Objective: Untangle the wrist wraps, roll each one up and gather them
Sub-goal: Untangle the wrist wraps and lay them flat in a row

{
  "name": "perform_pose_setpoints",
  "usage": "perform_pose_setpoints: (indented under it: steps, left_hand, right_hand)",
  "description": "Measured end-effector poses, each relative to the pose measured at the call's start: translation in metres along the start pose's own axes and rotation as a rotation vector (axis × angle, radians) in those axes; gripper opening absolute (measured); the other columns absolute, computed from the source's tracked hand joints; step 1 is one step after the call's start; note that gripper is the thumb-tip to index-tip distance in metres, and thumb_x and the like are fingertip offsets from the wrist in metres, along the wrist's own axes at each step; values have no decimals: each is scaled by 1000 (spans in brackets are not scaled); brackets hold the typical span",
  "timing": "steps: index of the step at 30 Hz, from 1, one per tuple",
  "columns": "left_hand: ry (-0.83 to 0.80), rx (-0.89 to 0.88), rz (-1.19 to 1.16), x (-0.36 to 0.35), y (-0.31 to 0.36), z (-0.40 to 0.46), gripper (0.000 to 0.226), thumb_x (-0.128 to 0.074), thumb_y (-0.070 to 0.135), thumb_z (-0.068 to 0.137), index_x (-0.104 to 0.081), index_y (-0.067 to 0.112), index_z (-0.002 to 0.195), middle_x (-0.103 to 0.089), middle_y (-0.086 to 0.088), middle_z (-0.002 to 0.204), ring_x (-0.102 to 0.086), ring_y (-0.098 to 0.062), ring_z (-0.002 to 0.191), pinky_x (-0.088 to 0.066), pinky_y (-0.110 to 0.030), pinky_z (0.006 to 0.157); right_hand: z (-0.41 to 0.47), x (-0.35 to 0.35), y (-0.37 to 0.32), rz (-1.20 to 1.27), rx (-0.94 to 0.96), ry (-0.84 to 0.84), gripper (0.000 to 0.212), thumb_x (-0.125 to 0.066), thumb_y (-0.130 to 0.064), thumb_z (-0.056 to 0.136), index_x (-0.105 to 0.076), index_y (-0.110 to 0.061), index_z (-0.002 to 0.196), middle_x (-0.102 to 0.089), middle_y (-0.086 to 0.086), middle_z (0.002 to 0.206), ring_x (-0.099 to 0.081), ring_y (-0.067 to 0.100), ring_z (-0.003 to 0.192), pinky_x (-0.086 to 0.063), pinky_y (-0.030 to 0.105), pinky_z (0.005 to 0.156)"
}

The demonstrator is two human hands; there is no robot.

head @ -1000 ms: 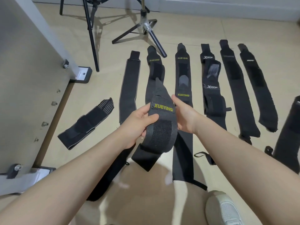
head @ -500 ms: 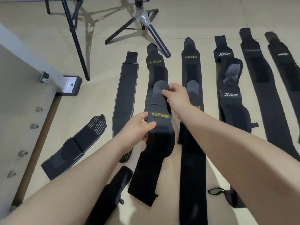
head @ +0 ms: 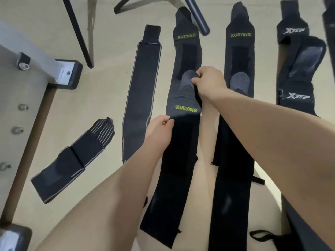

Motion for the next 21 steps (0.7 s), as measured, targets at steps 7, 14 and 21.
perform_pose_setpoints:
  steps: [7,14,21]
  left_hand:
    - [46,-25,241,4,2,19,20,-33,23,101,-46,10,96,-48,-4,82,-40,-11,62,-29,-23,50]
    - [46,-28,246,3,-3,16,21,-34,28,101,-47,11,100,-47,5,79,-48,-12,73,-35,-27,64]
    - [45,0,9,-2,-20,1,18,-49,31,95,-52,16,104,-63,-2,87,-59,-16,80,-48,-28,72]
  right_hand:
    - [20,-12,-8,-51,22,16,17,-44,-20,96,-47,-14,79,-53,10,97,-46,30,102,-36,34,73]
    - [21,-24,-5,-49,-81,92,14,-49,-34,96,-54,-24,88,-46,3,109,-38,27,111,-24,34,80]
    - [17,-11,-20,-208,-100,223,41,-59,-30,91,-42,-11,122,-52,10,124,-43,29,118,-32,38,90]
Point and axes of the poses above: each hand's wrist, its own z-axis towards the middle knuckle, its own x-axis out of the back of the hand, y = z × x, the point moved 7 cm from there along z, towards the middle knuckle
